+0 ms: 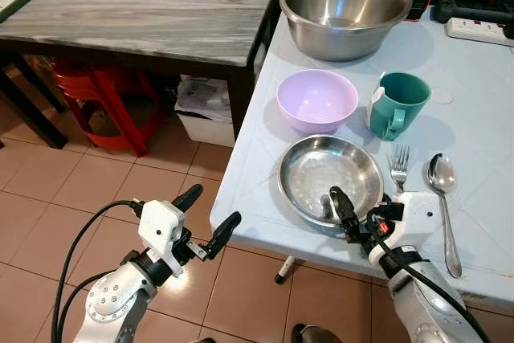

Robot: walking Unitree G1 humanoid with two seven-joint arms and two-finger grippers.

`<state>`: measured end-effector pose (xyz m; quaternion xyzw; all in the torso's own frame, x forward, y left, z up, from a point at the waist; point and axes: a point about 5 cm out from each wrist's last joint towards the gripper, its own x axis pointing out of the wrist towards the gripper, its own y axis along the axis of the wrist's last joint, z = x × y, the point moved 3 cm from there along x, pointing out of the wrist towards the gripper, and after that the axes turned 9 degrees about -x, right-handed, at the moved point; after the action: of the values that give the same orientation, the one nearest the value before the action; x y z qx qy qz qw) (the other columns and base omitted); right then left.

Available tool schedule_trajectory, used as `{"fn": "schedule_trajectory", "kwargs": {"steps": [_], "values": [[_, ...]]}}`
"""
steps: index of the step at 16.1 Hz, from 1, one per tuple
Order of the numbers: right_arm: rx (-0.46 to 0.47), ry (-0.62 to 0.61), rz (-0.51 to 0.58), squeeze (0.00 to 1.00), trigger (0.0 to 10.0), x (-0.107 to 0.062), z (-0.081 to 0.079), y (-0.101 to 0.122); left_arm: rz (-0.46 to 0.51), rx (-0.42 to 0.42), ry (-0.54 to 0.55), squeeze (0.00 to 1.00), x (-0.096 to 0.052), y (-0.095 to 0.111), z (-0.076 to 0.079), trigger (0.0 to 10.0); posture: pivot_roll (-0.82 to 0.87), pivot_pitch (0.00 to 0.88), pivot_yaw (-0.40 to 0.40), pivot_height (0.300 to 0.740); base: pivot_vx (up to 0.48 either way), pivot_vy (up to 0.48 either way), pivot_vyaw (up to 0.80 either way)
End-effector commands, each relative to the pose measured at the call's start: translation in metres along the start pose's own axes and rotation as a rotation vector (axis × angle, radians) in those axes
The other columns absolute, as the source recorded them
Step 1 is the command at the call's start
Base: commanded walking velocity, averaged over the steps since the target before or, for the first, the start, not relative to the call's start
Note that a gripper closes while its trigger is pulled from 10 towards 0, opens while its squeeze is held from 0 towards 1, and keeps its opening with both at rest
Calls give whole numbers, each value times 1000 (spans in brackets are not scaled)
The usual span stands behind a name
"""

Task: Setting the table

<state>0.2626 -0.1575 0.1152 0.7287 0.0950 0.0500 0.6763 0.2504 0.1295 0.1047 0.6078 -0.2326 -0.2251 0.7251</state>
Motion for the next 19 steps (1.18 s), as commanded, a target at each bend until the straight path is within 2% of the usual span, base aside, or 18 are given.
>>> {"fn": "schedule_trajectory", "kwargs": {"steps": [1, 9, 12, 16, 17, 19], "values": [[32, -9, -55, 0, 0, -2, 2, -11, -10, 24, -15, 0, -3, 1, 2, 10000, -130, 202, 48, 740, 0, 0, 0], [121, -24, -111, 0, 0, -2, 5, -22, -17, 44, -50, 0, -2, 2, 3, 10000, -128, 202, 48, 740, 0, 0, 0], [141, 14, -132, 0, 0, -1, 0, -26, -17, 47, -56, 0, -2, 2, 3, 10000, -127, 200, 49, 740, 0, 0, 0], [166, 51, -120, 0, 196, 6, -7, -19, -16, 47, -67, 0, -1, 2, 5, 10000, -126, 199, 47, 740, 0, 0, 0], [183, 57, -112, 0, 196, 8, -9, -16, -14, 48, -69, 0, -1, 3, 6, 10000, -126, 199, 47, 740, 0, 0, 0], [280, 61, -123, 0, 0, 12, -12, -16, -11, 50, -65, 0, -1, 3, 6, 10000, -113, 196, 45, 740, 0, 0, 0]]}}
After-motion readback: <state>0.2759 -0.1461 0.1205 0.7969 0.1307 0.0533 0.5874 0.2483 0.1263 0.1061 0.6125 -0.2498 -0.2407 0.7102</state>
